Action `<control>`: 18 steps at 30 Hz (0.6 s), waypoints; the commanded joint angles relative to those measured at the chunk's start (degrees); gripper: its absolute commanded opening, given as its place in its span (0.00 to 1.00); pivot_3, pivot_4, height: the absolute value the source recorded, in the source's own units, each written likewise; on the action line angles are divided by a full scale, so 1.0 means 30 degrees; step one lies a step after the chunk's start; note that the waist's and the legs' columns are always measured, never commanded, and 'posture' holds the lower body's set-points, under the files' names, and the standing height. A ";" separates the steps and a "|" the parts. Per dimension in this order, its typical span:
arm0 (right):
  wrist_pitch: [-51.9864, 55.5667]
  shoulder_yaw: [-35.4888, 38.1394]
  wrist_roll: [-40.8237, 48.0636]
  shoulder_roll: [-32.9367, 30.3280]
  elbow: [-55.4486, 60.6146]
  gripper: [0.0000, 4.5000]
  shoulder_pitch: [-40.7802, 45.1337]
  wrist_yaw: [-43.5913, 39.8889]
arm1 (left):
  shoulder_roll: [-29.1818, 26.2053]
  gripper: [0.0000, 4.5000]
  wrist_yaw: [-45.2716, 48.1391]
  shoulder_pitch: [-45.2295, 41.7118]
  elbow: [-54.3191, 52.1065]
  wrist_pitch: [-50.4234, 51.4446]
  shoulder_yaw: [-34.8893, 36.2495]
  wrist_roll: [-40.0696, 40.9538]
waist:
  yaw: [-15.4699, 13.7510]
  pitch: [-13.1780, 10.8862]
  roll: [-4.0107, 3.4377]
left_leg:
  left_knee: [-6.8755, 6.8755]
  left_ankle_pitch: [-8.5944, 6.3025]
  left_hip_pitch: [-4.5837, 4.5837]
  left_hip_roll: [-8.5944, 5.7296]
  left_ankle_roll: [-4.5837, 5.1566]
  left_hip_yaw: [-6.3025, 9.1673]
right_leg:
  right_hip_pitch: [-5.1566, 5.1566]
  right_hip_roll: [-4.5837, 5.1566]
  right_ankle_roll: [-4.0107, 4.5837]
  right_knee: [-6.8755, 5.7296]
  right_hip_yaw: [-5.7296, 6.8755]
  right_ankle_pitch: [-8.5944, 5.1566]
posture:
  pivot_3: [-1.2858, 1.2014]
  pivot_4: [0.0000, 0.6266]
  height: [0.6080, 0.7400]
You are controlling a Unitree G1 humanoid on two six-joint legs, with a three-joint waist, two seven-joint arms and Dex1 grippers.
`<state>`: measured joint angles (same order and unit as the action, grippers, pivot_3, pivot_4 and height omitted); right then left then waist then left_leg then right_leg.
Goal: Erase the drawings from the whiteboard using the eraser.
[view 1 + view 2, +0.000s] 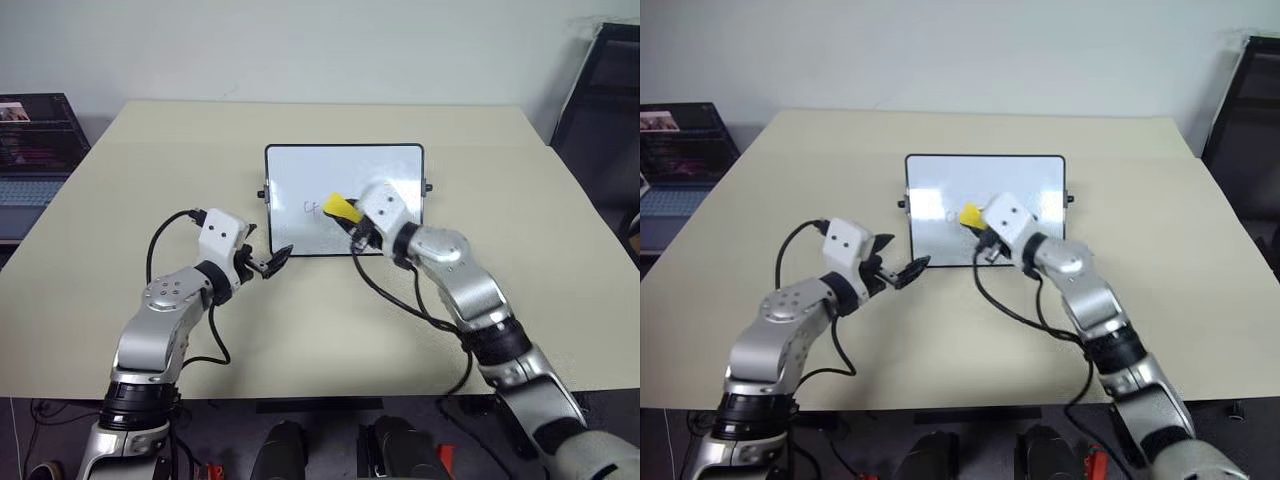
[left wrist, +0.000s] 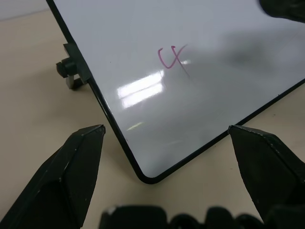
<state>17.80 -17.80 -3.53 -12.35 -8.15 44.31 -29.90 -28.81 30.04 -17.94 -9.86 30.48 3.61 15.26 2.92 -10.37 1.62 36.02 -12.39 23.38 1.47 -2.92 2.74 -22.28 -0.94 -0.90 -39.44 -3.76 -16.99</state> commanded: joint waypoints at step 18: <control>-0.4560 -0.1120 -0.3274 0.3161 -1.4322 0.25 0.7835 0.1277 | -0.0095 1.00 0.0851 -0.0275 0.0387 -0.1750 -0.0292 -0.0408 | 0.0073 -0.0003 -0.0005 | -0.0008 -0.0002 0.0009 0.0003 0.0000 0.0043 | -0.0016 0.0014 0.0007 -0.0011 0.0000 0.0003 | 0.52 0.24 1.00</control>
<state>6.03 -22.65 -13.04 -3.17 -50.07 66.14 -27.04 -29.00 32.24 -18.42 -7.98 26.72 2.51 14.24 3.14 -10.38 1.60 36.00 -12.39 23.41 1.48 -2.92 2.87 -22.33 -0.90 -0.88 -39.46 -3.77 -16.98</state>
